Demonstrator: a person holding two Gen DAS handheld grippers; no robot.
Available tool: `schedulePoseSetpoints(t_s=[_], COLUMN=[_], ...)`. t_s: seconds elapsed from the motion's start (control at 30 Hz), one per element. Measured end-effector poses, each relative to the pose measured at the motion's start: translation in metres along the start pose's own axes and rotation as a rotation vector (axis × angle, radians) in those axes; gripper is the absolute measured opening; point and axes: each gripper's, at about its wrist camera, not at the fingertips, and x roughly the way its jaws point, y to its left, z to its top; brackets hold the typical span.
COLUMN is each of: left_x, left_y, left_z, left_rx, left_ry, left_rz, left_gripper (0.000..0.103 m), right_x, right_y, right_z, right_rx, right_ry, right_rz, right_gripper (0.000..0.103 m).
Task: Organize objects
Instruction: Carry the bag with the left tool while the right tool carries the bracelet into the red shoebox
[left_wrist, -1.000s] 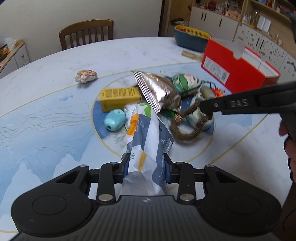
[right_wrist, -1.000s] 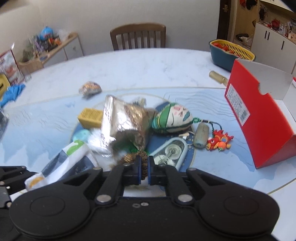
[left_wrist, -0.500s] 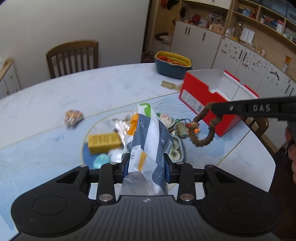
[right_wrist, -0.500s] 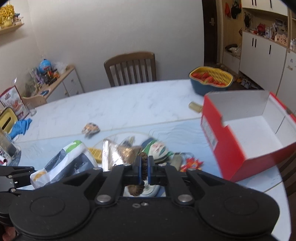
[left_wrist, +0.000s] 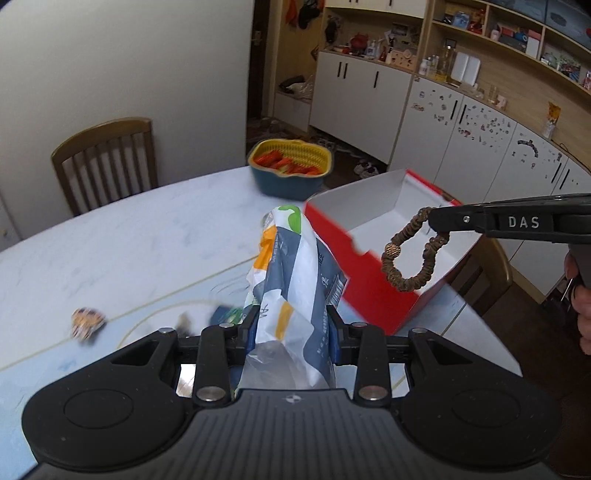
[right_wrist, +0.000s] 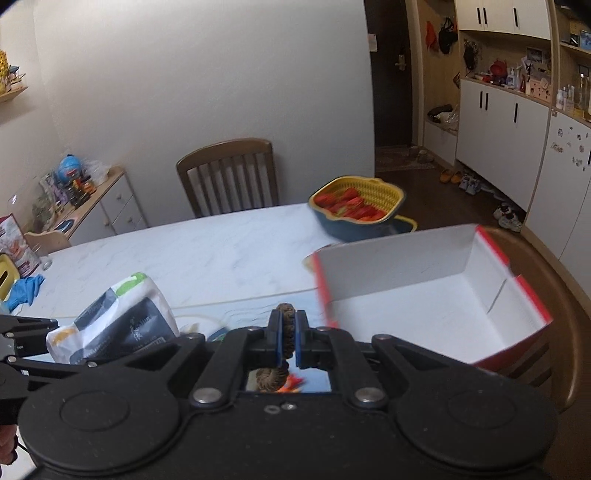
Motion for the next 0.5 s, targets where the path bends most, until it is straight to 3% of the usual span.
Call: schedulePoseSetpoints(t_s=[0.5], left_x=[0.098], left_y=[-0.102], left_z=[0.071], left_rx=[0.046], left_ry=[0.064], left_rz=[-0.032], left_gripper=[0.034], right_x=[0.03], right_y=[-0.111], right_z=[0.024], right_rx=[-0.008], right_ry=[0.034], right_rz=[-0.02], right_gripper=[0.004])
